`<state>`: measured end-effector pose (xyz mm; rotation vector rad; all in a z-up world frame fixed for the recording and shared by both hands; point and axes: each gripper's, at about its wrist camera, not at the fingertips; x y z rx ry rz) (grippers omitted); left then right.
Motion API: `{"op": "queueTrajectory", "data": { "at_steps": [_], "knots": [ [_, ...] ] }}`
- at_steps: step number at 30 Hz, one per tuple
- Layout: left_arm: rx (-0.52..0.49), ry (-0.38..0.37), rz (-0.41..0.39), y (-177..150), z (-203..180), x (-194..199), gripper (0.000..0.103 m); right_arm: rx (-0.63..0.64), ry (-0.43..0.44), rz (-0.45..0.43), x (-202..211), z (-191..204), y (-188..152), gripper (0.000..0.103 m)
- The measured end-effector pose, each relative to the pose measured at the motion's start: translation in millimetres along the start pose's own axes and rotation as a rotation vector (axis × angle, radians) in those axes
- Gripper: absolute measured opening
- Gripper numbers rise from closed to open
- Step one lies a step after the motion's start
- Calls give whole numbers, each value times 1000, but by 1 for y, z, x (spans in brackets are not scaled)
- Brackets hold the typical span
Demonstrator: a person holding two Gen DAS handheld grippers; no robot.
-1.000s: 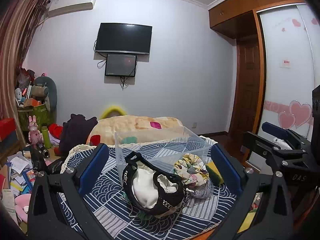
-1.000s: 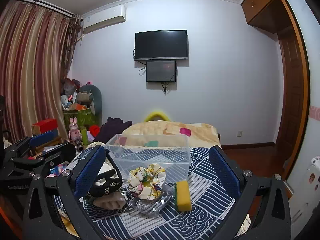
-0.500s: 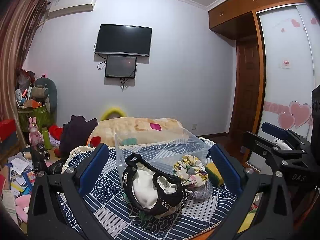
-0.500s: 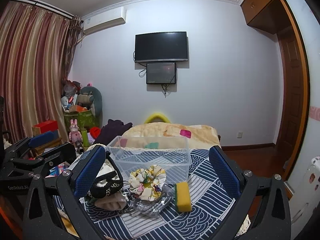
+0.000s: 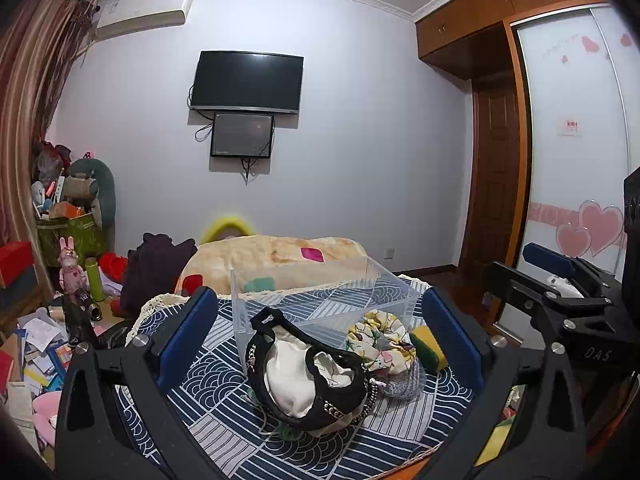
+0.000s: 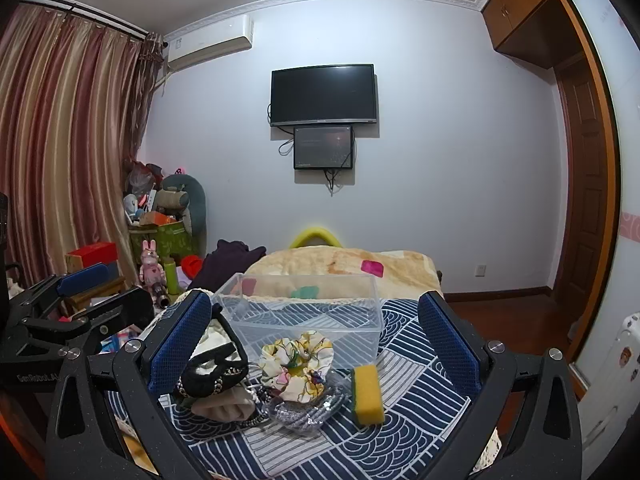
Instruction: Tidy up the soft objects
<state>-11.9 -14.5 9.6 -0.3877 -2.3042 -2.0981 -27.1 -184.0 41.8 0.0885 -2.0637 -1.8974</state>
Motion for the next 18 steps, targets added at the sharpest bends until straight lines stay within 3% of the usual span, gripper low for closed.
{"op": "queueTrajectory", "data": {
  "at_steps": [18],
  "knots": [
    [-7, -1, -2, -1, -3, 2, 103, -1, 0, -1, 1, 0, 0, 103]
  ]
}}
Point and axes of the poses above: each gripper's, at about its wrist camera, not at the fingertips, and x roughly against the way its jaws point, z to its left, y to its top, and after that the axes turned 11 degrees about -y, right-handed
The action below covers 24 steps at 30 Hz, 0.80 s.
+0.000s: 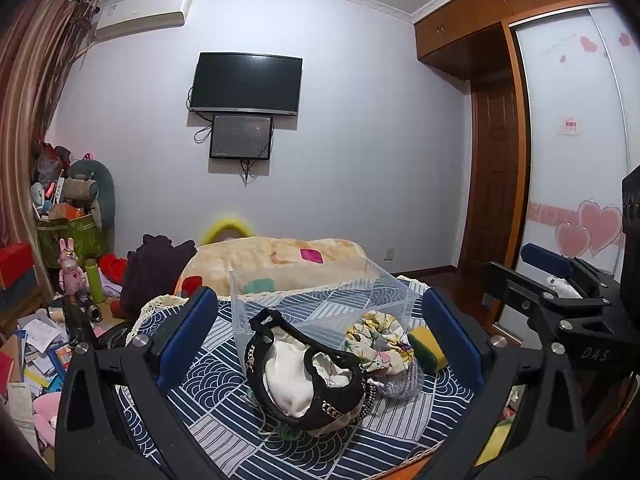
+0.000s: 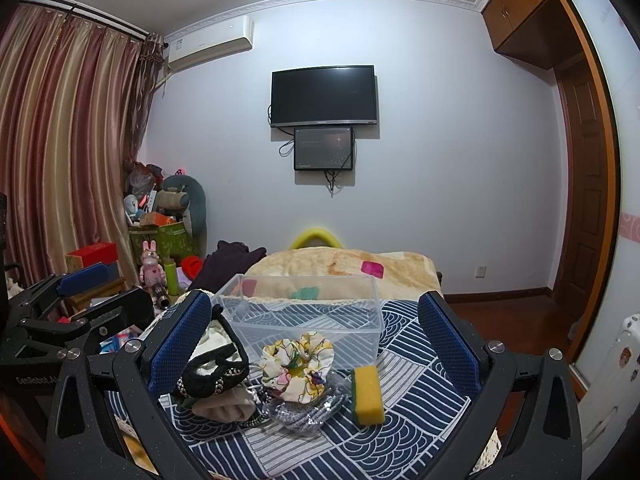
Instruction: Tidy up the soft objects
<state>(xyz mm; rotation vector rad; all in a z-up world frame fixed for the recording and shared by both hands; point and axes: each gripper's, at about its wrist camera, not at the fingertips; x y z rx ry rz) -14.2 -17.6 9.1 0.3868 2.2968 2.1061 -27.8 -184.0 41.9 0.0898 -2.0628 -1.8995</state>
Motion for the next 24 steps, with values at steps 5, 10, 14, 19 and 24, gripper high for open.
{"op": "queueTrajectory", "data": {
  "at_steps": [5, 10, 14, 19, 24],
  "knots": [
    [0, -5, 2, 0, -1, 0, 103, 1, 0, -1, 0, 0, 0, 103],
    [-2, -9, 4, 0, -3, -1, 103, 0, 0, -1, 0, 0, 1, 103],
    [-4, -15, 4, -1, -4, -2, 103, -5, 2, 2, 0, 0, 1, 103],
    [18, -20, 18, -4, -1, -8, 103, -26, 24, 24, -5, -3, -1, 103],
    [43, -10, 53, -9, 6, -21, 89, -27, 5, 43, -15, -5, -6, 101]
  ]
}}
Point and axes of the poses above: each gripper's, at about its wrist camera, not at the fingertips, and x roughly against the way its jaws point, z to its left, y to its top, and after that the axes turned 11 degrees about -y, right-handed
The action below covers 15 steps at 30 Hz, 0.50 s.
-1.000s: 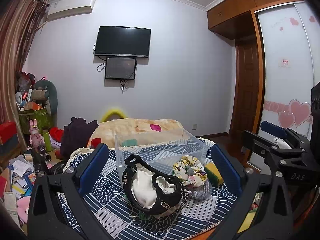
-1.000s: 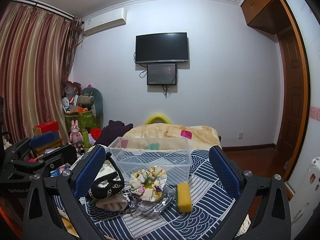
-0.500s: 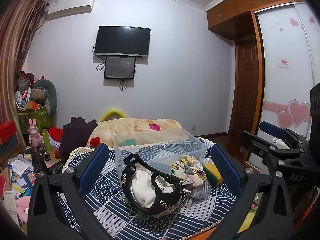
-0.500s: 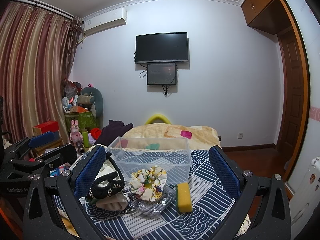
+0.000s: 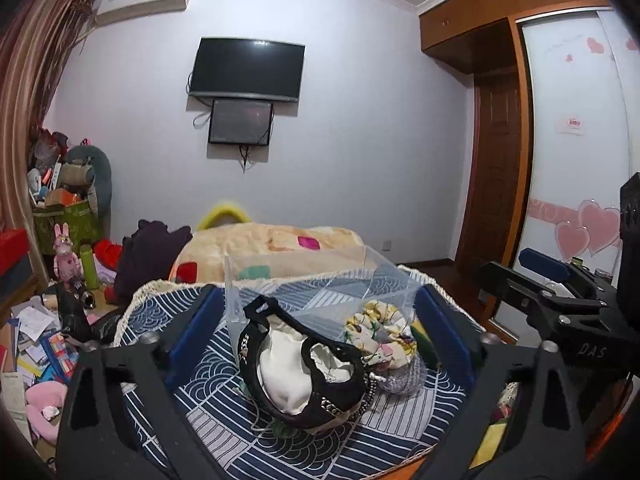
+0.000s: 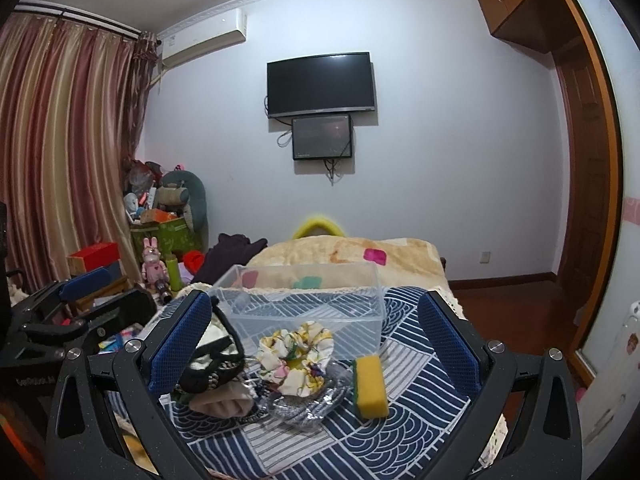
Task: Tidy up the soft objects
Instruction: 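Grasp the black bra with the left gripper while the right gripper grasps the floral scrunchie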
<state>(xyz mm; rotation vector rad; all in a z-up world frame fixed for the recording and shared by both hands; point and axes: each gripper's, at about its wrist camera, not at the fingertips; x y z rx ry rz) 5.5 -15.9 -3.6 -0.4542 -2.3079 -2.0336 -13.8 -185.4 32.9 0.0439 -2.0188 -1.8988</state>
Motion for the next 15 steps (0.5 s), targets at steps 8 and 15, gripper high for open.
{"op": "queueTrajectory", "data": {
  "at_steps": [8, 15],
  "knots": [
    [46, 43, 118, -20, 20, -36, 87, -10, 12, 100, -28, -7, -18, 84],
    [126, 45, 165, -33, 50, -46, 87, 4, 50, 212, -58, 4, -39, 83]
  ]
}}
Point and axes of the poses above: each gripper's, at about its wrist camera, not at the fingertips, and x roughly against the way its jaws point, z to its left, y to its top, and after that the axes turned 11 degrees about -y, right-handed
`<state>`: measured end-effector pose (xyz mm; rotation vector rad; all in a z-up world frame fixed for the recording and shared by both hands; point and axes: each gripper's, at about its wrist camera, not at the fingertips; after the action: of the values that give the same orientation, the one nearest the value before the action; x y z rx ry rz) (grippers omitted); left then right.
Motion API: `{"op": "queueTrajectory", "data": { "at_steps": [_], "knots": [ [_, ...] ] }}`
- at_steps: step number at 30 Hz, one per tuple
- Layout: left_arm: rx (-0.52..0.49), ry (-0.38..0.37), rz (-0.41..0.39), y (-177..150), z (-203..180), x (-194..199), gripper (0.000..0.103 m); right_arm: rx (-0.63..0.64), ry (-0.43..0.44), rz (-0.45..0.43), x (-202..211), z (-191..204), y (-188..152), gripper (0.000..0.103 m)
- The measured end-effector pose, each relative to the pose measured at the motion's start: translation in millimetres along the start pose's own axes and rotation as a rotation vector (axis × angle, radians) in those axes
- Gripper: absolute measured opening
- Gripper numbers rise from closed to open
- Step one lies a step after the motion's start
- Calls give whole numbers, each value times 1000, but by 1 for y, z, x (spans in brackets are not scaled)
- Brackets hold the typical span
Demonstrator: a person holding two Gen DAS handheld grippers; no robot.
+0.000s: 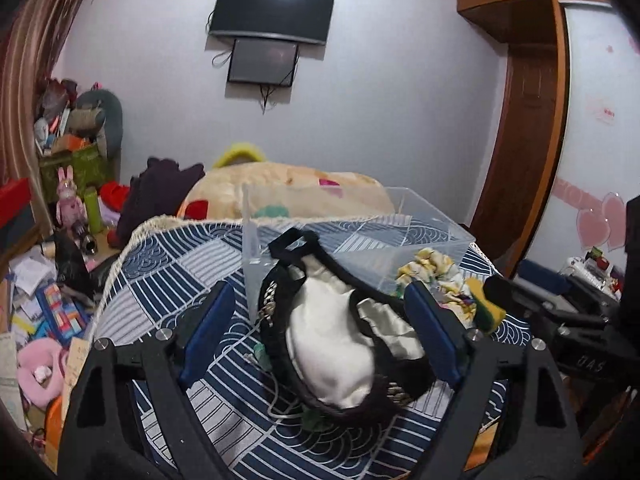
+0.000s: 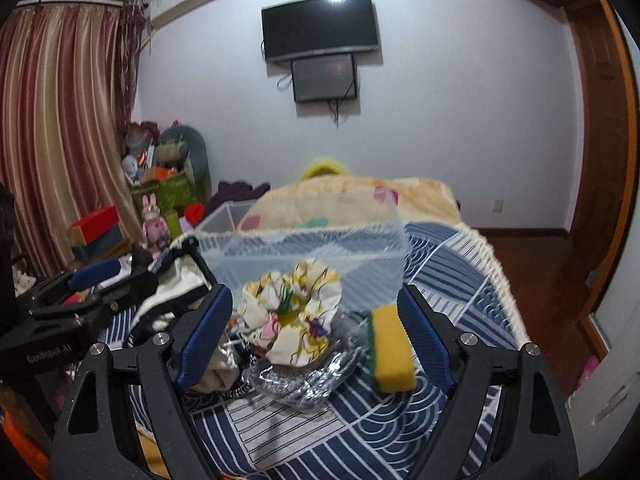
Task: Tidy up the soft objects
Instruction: 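Grasp the black bra with the left gripper while the right gripper grasps the floral scrunchie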
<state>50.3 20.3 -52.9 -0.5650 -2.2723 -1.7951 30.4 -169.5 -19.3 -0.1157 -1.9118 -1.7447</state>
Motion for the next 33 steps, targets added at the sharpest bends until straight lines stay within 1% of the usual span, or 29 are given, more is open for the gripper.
{"op": "queueTrajectory", "data": {
  "at_steps": [5, 6, 7, 9, 12, 13, 15, 16, 17, 18, 21, 22, 23, 24, 25, 29, 33],
  "knots": [
    [45, -40, 47, -9, 15, -15, 87, 10, 20, 57, -18, 7, -6, 83],
    [51, -47, 56, -12, 17, -18, 84, 11, 25, 66, -21, 7, -7, 83],
    [52, -54, 62, -13, 18, -20, 78, 14, 31, 77, -24, 8, -9, 83],
    [45, -64, 78, -17, 17, -25, 73, 23, 39, 94, -28, 10, -11, 83],
    [31, -67, 72, -18, 15, -27, 70, 43, 46, 118, -34, 15, -16, 82],
    [24, -66, 68, -19, 14, -27, 67, 53, 42, 119, -34, 16, -17, 79],
    [23, -71, 70, -19, 13, -28, 63, 70, 46, 128, -36, 21, -17, 60],
    [29, -73, 76, -20, 13, -29, 59, 75, 52, 136, -36, 22, -17, 56],
    [37, -76, 82, -19, 14, -30, 56, 77, 56, 140, -38, 21, -17, 50],
    [44, -78, 86, -20, 14, -31, 50, 79, 58, 144, -39, 22, -17, 44],
    [57, -79, 88, -19, 14, -31, 43, 81, 49, 141, -37, 20, -17, 30],
    [57, -76, 84, -19, 14, -30, 38, 78, 51, 138, -36, 19, -16, 27],
    [57, -71, 79, -18, 14, -28, 36, 73, 53, 134, -34, 18, -15, 23],
    [57, -67, 72, -17, 14, -27, 30, 71, 52, 131, -33, 17, -15, 20],
    [58, -60, 62, -16, 13, -24, 22, 71, 46, 123, -30, 16, -14, 19],
    [70, -38, 35, -12, 16, -18, 19, 60, 29, 93, -25, 13, -11, 17],
    [53, -27, 13, -7, 12, -9, 16, 41, 19, 61, -16, 9, -4, 17]
  ]
}}
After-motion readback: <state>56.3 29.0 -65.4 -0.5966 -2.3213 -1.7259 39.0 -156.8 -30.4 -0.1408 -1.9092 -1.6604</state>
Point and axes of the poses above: each gripper's, at about its wrist camera, not at the fingertips, and x roughly against the way its jaws point, z to its left, y to its top, and after that the axes turned 11 degrees about -y, right-handed
